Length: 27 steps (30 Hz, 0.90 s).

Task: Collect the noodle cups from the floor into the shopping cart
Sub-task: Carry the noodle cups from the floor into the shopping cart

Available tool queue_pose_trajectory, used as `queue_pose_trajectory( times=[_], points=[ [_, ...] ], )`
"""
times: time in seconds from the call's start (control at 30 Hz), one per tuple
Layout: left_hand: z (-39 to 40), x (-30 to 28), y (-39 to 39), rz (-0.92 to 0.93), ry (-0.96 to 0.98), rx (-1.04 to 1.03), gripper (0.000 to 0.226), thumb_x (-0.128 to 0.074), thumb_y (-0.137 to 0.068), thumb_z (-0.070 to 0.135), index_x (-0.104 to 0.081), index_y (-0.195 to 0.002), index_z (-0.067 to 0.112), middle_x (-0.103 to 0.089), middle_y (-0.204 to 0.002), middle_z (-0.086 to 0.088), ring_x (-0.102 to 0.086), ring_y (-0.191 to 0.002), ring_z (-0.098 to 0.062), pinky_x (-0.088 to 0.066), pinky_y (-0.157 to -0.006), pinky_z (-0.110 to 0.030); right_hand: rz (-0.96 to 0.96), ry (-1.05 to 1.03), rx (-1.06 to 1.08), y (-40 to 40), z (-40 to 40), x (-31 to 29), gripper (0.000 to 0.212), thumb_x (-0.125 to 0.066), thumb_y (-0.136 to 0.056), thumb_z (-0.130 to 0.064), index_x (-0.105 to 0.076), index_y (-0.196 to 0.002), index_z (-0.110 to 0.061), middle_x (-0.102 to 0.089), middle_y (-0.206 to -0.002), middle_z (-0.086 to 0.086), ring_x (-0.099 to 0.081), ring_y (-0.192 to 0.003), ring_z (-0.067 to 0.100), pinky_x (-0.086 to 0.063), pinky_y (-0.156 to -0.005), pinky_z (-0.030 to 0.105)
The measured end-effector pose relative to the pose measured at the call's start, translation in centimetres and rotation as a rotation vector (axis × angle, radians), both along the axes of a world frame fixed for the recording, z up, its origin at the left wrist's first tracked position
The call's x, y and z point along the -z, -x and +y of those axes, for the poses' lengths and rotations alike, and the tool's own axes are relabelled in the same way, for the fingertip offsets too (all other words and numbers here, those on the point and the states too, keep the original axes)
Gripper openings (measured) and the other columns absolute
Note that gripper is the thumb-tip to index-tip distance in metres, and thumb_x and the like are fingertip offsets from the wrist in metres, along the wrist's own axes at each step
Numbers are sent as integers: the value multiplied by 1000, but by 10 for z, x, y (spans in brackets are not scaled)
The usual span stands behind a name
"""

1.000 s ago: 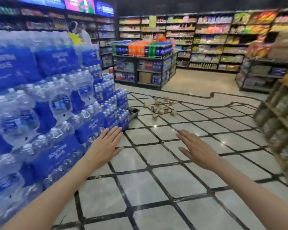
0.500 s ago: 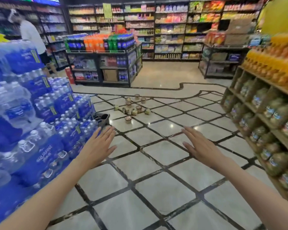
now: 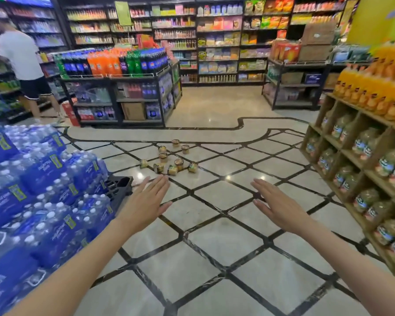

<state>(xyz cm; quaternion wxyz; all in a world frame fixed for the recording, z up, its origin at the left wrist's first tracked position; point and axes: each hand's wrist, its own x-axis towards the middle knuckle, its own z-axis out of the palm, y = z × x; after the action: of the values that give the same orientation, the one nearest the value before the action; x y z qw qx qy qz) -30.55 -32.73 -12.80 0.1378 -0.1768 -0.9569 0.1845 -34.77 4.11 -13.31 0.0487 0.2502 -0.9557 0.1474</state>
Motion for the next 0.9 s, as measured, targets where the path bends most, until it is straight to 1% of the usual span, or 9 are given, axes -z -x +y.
queue_pose_trajectory(
  times=[0.13,0.37,0.5,0.53,0.6,0.63,0.7,0.83,0.9],
  points=[
    [7,13,105,-31,-32,-50,80,1,-100,50,-62,-124,7,-59,-131,-8,-55,-123,-21,-31,-110,-39,-20,7,6,114,14,10,68,-21,-91,-54,-18,-151,-23,-18,-158,-5,-19,-144,11,-17,-112,22],
    [21,10,270,-92,-47,-156,78,0,-100,49,-65,-121,10,-62,-128,-5,-57,-121,-18,-39,-103,-38,-62,0,-15,305,35,-2,67,-23,-93,-55,-20,-151,-23,-19,-158,-4,-17,-145,11,-18,-116,28],
    [18,13,355,-137,-59,-234,81,1,-100,49,-66,-119,7,-63,-126,-8,-60,-117,-20,-47,-96,-40,-55,22,-38,409,37,0,58,-31,-98,-46,-26,-150,-20,-25,-156,-2,-24,-143,12,-25,-116,30],
    [19,15,378,-119,-63,-242,82,3,-98,51,-59,-127,7,-56,-134,-8,-54,-124,-19,-43,-100,-41,-63,27,-41,437,35,1,57,-32,-98,-45,-26,-150,-20,-26,-156,-2,-24,-143,13,-26,-115,30],
    [17,28,429,-145,-74,-257,83,10,-88,57,-28,-145,10,-23,-152,-4,-27,-141,-14,-18,-114,-38,-84,29,-54,492,32,6,56,-33,-99,-44,-24,-150,-22,-24,-156,-2,-24,-142,14,-28,-113,31],
    [16,35,455,-172,-90,-286,83,10,-85,58,-20,-147,11,-15,-154,-2,-19,-143,-14,-9,-114,-36,-93,28,-62,519,30,10,56,-33,-99,-44,-24,-150,-22,-24,-156,-2,-24,-142,14,-28,-113,31],
    [12,42,505,-160,-77,-328,81,3,-88,58,-28,-146,11,-25,-153,-4,-23,-143,-17,-10,-113,-36,-96,25,-79,572,28,15,60,-30,-97,-48,-23,-150,-22,-24,-156,-2,-24,-143,14,-27,-114,32],
    [4,46,615,-246,-70,-418,72,-16,-93,53,-57,-131,9,-54,-137,-7,-49,-129,-20,-36,-106,-41,-129,17,-95,690,23,14,68,-23,-93,-58,-24,-150,-22,-25,-156,-4,-23,-143,12,-21,-114,27],
    [2,42,667,-304,-70,-436,70,-19,-93,52,-61,-127,9,-58,-133,-7,-52,-126,-21,-38,-104,-42,-112,19,-105,750,19,11,69,-21,-93,-61,-25,-149,-22,-26,-156,-4,-22,-143,12,-19,-113,24]
  ],
)
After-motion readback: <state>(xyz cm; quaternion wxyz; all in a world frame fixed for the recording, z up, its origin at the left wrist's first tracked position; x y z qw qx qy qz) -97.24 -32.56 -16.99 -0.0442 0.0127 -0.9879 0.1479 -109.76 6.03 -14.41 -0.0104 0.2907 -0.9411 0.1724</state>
